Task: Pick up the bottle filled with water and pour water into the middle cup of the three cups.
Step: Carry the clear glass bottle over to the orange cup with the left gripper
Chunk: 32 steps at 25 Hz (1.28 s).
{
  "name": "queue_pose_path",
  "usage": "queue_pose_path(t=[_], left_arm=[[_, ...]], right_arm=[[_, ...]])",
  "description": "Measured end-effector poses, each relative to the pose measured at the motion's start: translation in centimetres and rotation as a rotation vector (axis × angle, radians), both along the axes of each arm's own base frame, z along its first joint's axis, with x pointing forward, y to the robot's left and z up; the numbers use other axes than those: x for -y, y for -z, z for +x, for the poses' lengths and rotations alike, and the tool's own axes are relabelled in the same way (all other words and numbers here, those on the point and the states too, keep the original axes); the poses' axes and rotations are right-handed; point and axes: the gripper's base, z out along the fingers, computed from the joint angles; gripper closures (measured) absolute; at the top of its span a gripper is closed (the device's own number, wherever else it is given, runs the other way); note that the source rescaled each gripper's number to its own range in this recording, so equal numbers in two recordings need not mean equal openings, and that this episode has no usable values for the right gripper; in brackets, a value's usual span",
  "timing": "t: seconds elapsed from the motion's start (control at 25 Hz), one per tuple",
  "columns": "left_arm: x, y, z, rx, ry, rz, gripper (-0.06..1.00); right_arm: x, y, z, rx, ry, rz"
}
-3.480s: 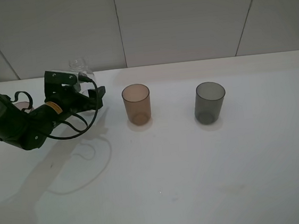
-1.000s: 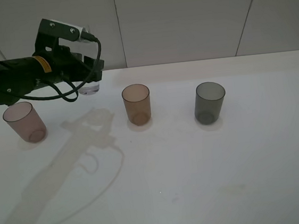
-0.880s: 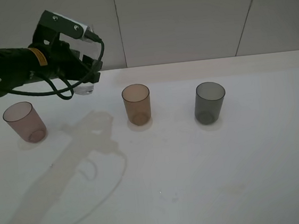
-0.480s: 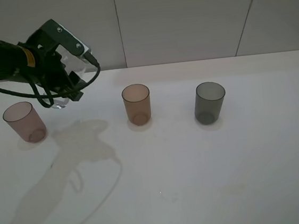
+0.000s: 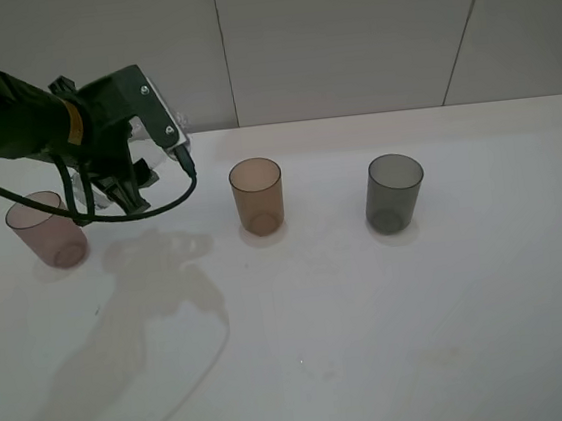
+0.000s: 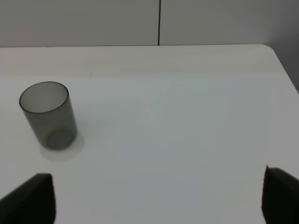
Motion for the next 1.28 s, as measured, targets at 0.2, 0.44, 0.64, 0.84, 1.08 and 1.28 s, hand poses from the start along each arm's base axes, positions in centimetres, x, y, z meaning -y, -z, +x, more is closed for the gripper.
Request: queue_pose_path(t=[0.2, 0.44, 0.64, 0.84, 1.08, 1.28], left_arm=[[1.7, 0.3, 0.2, -0.028, 0.022, 0.095, 0.93], [2.9, 0.3, -0.1, -0.007, 0.085, 0.133, 0.93], [3.3, 1.1, 0.1, -0.021, 0.1, 0.19, 0.93], [4.7, 1.4, 1.0, -0.022, 0.107, 0.285, 0.93], [6.3, 1.8, 1.2, -0.007, 0.148, 0.327, 0.93], [7.0, 2.3, 1.6, -0.002, 0.167, 0.352, 0.93]], right_arm=[[0.0, 0.0, 0.0, 0.0, 0.0, 0.0], [0.0, 0.0, 0.0, 0.0, 0.0, 0.0], [0.0, 0.0, 0.0, 0.0, 0.0, 0.0], [0.0, 0.0, 0.0, 0.0, 0.0, 0.0], [0.0, 0.0, 0.0, 0.0, 0.0, 0.0], [0.0, 0.0, 0.0, 0.0, 0.0, 0.0]])
